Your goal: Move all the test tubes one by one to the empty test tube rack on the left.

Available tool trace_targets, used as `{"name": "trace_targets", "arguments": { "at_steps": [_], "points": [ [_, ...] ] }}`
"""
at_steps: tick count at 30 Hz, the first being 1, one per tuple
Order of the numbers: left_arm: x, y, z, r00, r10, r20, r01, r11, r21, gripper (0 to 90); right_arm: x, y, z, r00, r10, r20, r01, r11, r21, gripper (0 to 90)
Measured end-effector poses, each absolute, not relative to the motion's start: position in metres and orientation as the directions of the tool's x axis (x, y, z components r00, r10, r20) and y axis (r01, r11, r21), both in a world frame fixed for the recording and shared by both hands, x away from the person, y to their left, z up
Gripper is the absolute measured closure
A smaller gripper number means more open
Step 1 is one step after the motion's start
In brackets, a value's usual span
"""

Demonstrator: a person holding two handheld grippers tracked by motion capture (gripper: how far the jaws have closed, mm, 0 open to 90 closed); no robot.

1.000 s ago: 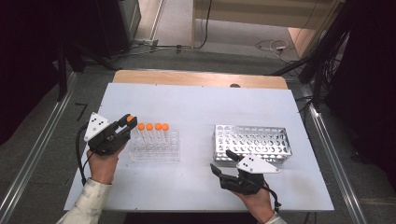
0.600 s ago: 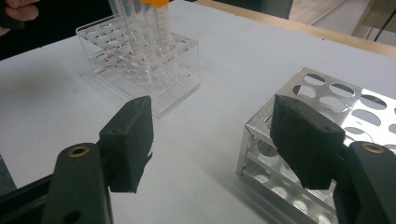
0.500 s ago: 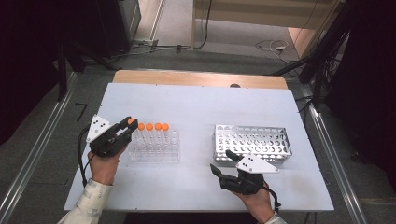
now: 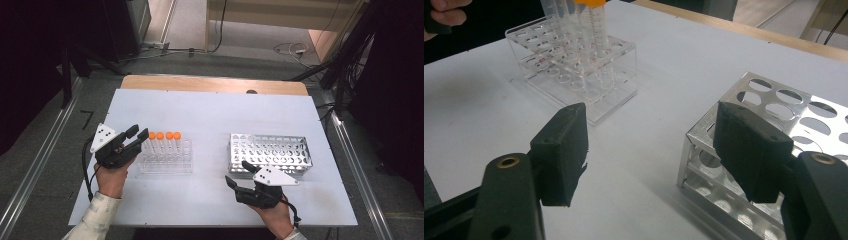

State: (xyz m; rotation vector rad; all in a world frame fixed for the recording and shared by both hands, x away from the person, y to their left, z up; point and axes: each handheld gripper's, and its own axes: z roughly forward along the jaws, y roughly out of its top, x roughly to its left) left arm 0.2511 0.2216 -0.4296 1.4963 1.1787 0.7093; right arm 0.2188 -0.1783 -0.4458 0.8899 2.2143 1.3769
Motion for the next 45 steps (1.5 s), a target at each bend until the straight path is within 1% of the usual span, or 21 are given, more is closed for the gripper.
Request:
{"name": "trace_targets", "arguments": {
  "at_steps": [4,10,17,19,23,26,36,45],
  "points": [
    [0.25,0.221,-0.429,0.338,0.928,-0.158,0.307,0.05,0.95,55.0,0.219,-0.179,-0.446,-0.723,0.691,0.006,0.311,0.317,0.896,28.9],
    [0.249,0.218,-0.428,0.347,0.921,-0.18,0.327,0.061,0.943,47.2,0.222,-0.184,-0.444,-0.709,0.706,0.007,0.313,0.305,0.899,28.9],
    [0.24,0.213,-0.423,0.337,0.926,-0.169,0.315,0.058,0.947,40.3,0.227,-0.195,-0.443,-0.681,0.732,0.013,0.322,0.284,0.903,28.9],
    [0.237,0.21,-0.423,0.334,0.928,-0.163,0.311,0.055,0.949,37.2,0.229,-0.199,-0.443,-0.671,0.741,0.018,0.329,0.276,0.903,28.9],
    [0.231,0.206,-0.421,0.335,0.93,-0.153,0.302,0.048,0.952,34.0,0.232,-0.208,-0.442,-0.651,0.759,0.017,0.333,0.266,0.904,28.9],
    [0.227,0.206,-0.421,0.336,0.93,-0.151,0.288,0.051,0.956,33.8,0.234,-0.214,-0.442,-0.635,0.772,0.017,0.339,0.258,0.905,28.9],
    [0.215,0.208,-0.426,0.333,0.932,-0.141,0.284,0.044,0.958,32.4,0.238,-0.228,-0.442,-0.599,0.801,0.012,0.346,0.245,0.906,28.5],
    [0.189,0.212,-0.435,0.33,0.934,-0.138,0.283,0.042,0.958,30.0,0.239,-0.252,-0.441,-0.541,0.841,0.016,0.36,0.214,0.908,27.8]
  ]
}}
